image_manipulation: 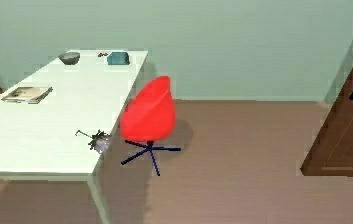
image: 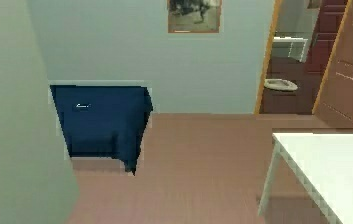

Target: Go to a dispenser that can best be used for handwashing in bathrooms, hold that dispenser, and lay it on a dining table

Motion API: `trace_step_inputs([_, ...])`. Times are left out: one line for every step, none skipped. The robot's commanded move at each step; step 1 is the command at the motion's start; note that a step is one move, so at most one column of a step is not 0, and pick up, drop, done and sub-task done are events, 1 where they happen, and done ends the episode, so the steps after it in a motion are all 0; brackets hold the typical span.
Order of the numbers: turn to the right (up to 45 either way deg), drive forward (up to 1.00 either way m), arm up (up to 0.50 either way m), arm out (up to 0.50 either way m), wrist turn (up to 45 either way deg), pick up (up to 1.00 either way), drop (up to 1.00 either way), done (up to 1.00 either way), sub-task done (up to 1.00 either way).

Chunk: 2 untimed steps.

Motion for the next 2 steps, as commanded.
trace_step_inputs([0.0,1.00,0.00,0.00,0.0,0.00,0.00,0.00,0.00])
trace_step_inputs([6.0,0.00,0.00,0.00,0.0,0.00,0.00,0.00,0.00])
